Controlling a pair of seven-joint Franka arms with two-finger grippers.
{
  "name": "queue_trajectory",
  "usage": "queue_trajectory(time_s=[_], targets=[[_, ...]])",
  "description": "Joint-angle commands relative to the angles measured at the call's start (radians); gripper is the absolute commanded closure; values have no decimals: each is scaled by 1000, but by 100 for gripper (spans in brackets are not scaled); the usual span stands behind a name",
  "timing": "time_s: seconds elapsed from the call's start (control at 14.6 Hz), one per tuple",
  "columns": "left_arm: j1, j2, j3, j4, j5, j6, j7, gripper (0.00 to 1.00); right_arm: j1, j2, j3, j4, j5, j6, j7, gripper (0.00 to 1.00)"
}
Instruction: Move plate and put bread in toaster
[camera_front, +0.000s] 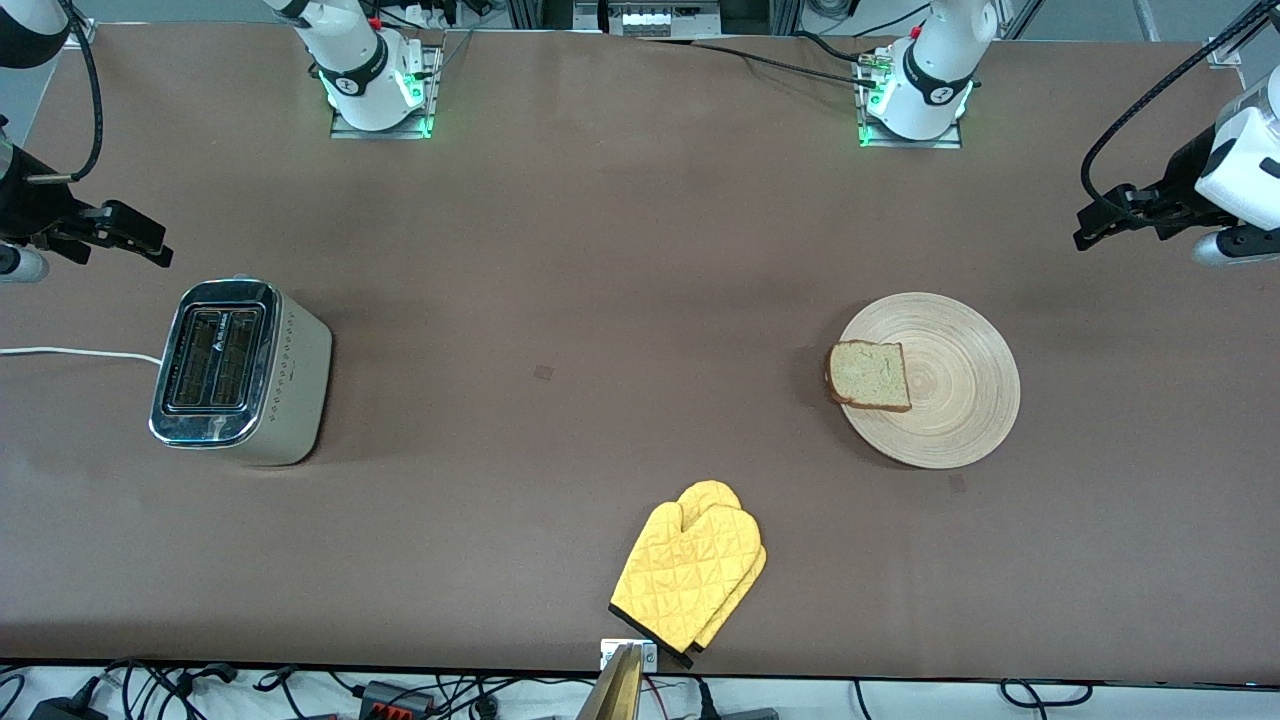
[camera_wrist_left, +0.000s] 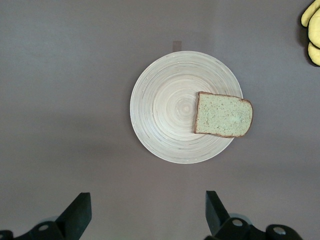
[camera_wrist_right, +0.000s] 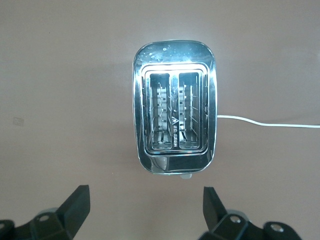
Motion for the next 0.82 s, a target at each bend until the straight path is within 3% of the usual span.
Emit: queue_trajectory(time_s=[0.0, 0.41, 0.75], targets=[[12, 17, -7, 36, -22, -27, -8, 0, -8, -24, 9, -17, -1, -5, -12, 0], [10, 19, -7, 38, -22, -27, -1, 0, -8, -12, 11, -15, -3, 4, -12, 0], [12, 88, -7, 107, -22, -50, 4, 0, 12, 64, 12, 3, -9, 21, -12, 0]])
